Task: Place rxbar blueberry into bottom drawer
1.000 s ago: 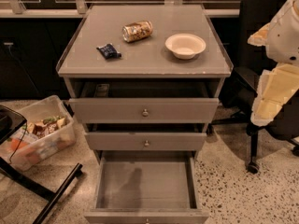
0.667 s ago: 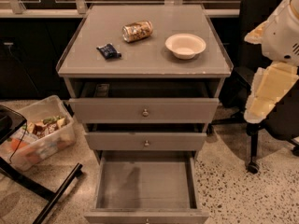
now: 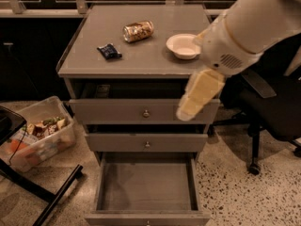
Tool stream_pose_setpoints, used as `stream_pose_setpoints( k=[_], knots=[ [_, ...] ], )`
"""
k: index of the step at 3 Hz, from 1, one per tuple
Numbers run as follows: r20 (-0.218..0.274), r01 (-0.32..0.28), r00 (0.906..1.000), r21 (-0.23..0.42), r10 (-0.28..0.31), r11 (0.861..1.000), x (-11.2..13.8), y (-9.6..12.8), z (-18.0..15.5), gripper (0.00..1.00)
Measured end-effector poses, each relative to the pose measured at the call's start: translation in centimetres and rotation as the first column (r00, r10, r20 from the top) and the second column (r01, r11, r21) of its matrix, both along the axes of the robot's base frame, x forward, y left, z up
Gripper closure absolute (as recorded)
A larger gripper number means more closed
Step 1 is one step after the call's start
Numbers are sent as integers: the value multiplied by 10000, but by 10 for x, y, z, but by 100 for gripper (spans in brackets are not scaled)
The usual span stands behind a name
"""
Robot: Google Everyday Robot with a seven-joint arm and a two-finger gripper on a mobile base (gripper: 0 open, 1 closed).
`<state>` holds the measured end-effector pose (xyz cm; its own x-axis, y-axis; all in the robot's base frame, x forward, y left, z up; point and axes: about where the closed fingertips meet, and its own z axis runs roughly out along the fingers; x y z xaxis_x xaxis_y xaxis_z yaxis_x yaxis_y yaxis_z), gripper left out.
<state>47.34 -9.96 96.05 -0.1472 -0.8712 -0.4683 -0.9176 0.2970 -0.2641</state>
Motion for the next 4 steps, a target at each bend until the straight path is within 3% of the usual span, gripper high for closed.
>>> stream_pose_setpoints(
  k=[1,2,3,4],
  knots=[
    [392,9,9992,995,-48,9950,22,72,-11,0],
    [928,437,9939,1583,-589,9864,36,77,5,0],
    [929,438,9939,1584,-591,9864,36,77,5,0],
    [1197,985,9852,1925,-1230,9764,58,71,1,0]
  ],
)
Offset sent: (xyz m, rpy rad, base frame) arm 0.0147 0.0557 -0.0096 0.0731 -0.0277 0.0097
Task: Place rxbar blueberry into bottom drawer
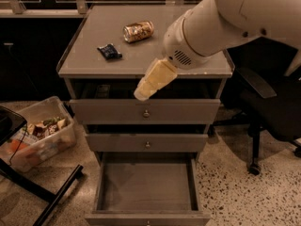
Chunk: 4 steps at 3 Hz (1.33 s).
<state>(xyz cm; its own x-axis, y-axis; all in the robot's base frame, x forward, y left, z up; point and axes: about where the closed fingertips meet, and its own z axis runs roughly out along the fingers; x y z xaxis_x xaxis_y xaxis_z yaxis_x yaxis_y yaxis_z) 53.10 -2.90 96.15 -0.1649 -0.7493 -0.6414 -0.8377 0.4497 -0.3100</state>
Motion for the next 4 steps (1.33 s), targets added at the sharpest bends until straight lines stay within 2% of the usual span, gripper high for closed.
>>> stream_pose_setpoints(
  k=[1,2,3,4],
  knots=[
    [539,330,9979,503,-357,9982,51,-4,-7,0],
    [847,290,9956,1172,-391,9927,102,10,-15,0],
    [699,84,9973,1738,-209,9848,142,37,-34,0],
    [153,234,9995,1999,-270,9795,169,65,-62,0]
  ],
)
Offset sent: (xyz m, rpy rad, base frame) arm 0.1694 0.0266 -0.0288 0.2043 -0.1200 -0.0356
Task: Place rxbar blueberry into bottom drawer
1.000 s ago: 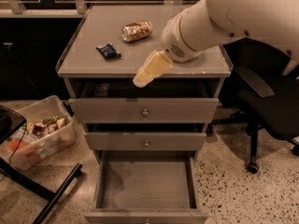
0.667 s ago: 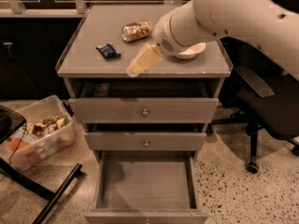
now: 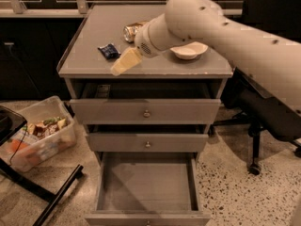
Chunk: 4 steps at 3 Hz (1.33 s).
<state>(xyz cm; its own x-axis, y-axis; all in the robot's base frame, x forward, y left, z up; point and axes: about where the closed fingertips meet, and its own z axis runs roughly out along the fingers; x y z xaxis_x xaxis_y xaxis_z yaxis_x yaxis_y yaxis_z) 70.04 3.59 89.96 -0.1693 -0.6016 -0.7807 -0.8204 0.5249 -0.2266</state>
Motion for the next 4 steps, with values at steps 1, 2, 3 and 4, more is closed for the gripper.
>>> stream_pose_setpoints(
  k=[1,2,3,4],
  knots=[
    [-548,493,9973,13,-491,9988,23,20,-23,0],
    [-1136,1362,9846,197,-1332,9905,53,29,-42,0],
    [-1137,1364,9845,200,-1333,9905,54,30,-42,0],
    [-1300,1711,9784,708,-1610,9827,65,34,-45,0]
  ],
)
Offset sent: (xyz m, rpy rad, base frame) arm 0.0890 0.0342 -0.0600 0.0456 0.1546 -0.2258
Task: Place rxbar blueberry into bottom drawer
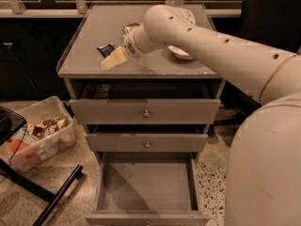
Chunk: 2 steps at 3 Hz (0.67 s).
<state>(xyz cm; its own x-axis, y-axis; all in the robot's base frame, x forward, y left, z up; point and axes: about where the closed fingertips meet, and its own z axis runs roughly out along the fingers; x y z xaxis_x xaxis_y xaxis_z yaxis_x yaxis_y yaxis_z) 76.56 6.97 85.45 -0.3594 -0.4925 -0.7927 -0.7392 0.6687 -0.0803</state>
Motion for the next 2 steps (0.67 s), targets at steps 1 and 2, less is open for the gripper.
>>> stream_pose_setpoints(
  k=[1,2],
  knots=[
    [-152,463,9989,827,-452,9955,25,17,-6,0],
    [-371,1036,9944,1368,-994,9852,41,33,-12,0]
  ],
)
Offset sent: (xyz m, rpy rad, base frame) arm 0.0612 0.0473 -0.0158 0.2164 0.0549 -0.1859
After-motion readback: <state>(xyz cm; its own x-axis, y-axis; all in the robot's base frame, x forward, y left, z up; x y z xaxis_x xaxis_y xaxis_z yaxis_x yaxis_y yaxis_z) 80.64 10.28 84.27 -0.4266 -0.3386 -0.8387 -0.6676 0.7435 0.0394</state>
